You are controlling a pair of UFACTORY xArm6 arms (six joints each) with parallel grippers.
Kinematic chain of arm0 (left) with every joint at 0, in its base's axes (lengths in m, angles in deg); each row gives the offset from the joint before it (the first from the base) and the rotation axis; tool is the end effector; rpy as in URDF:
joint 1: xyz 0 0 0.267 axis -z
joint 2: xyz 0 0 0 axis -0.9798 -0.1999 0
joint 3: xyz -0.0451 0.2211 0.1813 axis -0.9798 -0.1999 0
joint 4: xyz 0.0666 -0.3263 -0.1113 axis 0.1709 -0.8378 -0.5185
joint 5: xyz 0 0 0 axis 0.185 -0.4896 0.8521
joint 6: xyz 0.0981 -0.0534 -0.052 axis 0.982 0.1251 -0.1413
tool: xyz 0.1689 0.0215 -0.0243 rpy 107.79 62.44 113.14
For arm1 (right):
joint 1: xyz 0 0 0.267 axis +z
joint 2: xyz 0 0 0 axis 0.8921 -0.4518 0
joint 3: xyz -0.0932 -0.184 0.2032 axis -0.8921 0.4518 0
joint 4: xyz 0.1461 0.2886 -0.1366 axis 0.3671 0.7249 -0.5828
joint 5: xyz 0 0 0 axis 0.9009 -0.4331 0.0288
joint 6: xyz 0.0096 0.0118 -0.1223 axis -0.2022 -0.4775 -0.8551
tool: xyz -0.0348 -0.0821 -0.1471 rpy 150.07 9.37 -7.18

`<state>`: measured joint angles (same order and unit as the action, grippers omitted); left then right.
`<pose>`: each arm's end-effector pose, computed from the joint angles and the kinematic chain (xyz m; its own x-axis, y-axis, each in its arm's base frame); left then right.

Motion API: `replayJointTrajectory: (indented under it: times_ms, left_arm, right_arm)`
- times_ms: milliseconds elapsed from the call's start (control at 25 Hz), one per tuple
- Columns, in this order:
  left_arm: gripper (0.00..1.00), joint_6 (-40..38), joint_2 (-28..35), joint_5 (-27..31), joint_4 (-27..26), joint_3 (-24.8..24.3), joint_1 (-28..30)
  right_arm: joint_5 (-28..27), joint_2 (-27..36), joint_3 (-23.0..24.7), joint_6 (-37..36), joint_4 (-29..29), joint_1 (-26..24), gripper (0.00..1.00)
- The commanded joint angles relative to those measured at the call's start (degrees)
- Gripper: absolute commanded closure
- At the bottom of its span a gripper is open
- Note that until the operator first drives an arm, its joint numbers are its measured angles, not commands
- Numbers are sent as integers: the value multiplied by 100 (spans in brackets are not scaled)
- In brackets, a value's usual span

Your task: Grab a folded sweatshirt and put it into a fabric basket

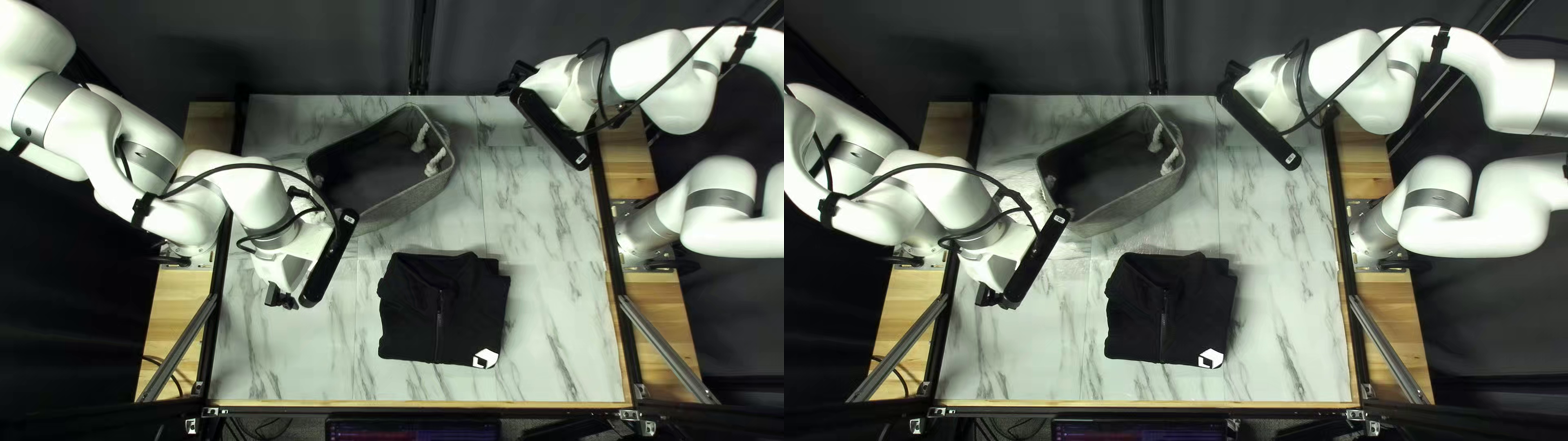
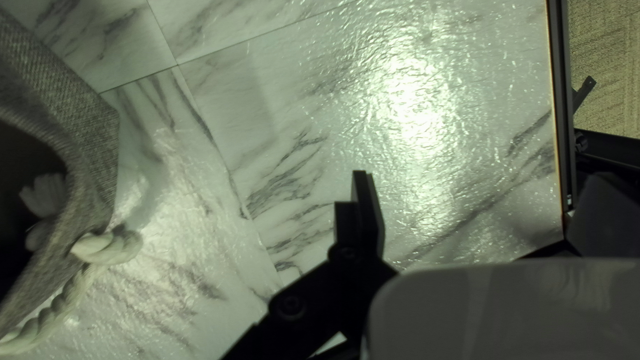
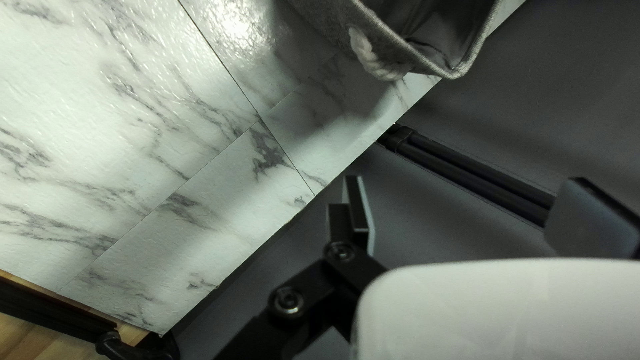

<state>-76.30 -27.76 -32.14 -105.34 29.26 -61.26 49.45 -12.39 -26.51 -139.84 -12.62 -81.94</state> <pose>0.3163 -0.1546 0.1871 0.9542 -0.2300 0.1912 -0.2765 -0.9221 0.2708 0.3695 -0.1516 0.2727 0.4865 0.8717 -0.0592 0.7392 -0.3746 0.5597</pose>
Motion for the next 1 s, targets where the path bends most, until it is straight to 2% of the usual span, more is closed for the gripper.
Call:
replayJointTrajectory:
  times_ms: [40,160,280,360,440,480,560,640,760,880,1000]
  left_arm:
    - [0,-64,182,150,200,222,-363]
    - [0,-99,232,30,266,252,-515]
    - [0,-262,239,-253,378,225,-558]
    - [0,-530,181,-690,511,227,-514]
    - [0,-797,136,-1041,605,195,-434]
    - [0,-842,167,-1187,575,127,-420]
    - [0,-1034,286,-1790,467,-183,-305]
    - [0,-1280,258,-2382,390,-427,-155]
    - [0,-1378,37,-2931,191,-578,-8]
    - [0,-939,-244,-3205,-359,-640,-12]
    - [0,-517,-323,-3191,-808,-701,-128]
  right_arm:
    - [-653,323,-87,884,-547,804,0]
    - [-1079,806,99,1343,-808,1258,0]
    - [-1140,1272,461,1870,-989,1778,0]
    - [-1115,1489,661,2540,-1249,2392,0]
    - [-1104,1756,819,2709,-1256,2740,0]
    - [-1120,1845,875,2668,-1226,2839,0]
    - [-1202,2192,1107,2154,-1044,3066,0]
    - [-1100,2263,1292,1655,-996,3137,0]
    - [-718,1796,1334,1370,-1085,3092,0]
    - [-381,936,1149,1751,-1428,3172,0]
    - [-116,-240,631,2224,-1787,3245,0]
